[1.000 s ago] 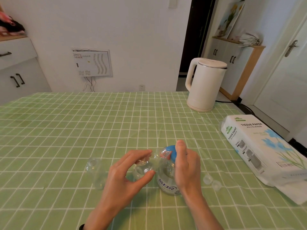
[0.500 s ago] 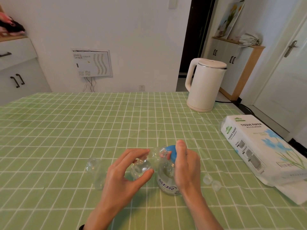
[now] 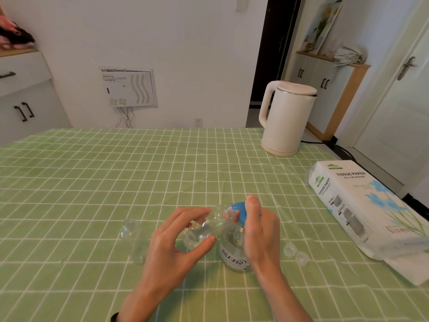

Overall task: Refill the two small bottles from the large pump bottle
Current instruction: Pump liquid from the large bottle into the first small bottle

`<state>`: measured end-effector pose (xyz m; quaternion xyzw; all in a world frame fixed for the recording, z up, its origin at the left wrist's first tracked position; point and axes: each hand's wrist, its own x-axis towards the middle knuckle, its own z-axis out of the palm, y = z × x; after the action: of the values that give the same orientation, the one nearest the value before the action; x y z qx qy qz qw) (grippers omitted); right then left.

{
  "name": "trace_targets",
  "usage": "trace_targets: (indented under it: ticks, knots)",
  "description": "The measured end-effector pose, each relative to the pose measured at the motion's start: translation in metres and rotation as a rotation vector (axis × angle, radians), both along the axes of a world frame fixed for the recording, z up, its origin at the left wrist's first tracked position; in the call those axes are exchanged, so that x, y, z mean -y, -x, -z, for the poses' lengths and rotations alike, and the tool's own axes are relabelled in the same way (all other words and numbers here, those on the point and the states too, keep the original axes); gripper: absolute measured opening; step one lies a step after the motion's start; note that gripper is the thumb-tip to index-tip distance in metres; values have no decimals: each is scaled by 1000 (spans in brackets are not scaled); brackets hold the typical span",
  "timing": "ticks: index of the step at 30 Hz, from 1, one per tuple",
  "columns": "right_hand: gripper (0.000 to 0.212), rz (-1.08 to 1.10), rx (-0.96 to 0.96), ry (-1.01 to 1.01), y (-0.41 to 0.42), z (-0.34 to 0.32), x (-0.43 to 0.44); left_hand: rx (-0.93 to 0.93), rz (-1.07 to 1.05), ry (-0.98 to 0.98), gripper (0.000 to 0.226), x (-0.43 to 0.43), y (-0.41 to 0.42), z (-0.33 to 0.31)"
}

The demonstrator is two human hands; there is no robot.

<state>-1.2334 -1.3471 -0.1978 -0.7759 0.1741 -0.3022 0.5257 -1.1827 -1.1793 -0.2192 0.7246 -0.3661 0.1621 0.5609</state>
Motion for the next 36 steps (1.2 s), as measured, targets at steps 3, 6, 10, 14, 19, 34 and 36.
trace_targets:
  ticks: [3, 6, 10, 14, 19, 34, 36]
  knots:
    - [69, 6, 19, -3, 0, 0, 0, 3, -2, 5, 42, 0, 0, 0]
    - [68, 16, 34, 9, 0, 0, 0, 6, -5, 5, 41, 0, 0, 0]
    - [66, -2, 40, -23, -2, 1, 2, 11, -1, 3, 42, 0, -1, -1]
    - [70, -2, -4, -28, -3, 4, 5, 9, -2, -4, 45, -1, -1, -1]
    - [74, 17, 4, -29, -3, 5, 2, 18, -11, -4, 45, -1, -1, -2]
    - [76, 16, -31, -57, -2, 5, 4, 5, -8, -1, 44, 0, -2, -1]
    - [82, 5, -45, -75, -1, 3, 4, 8, -4, 6, 46, 0, -2, -1]
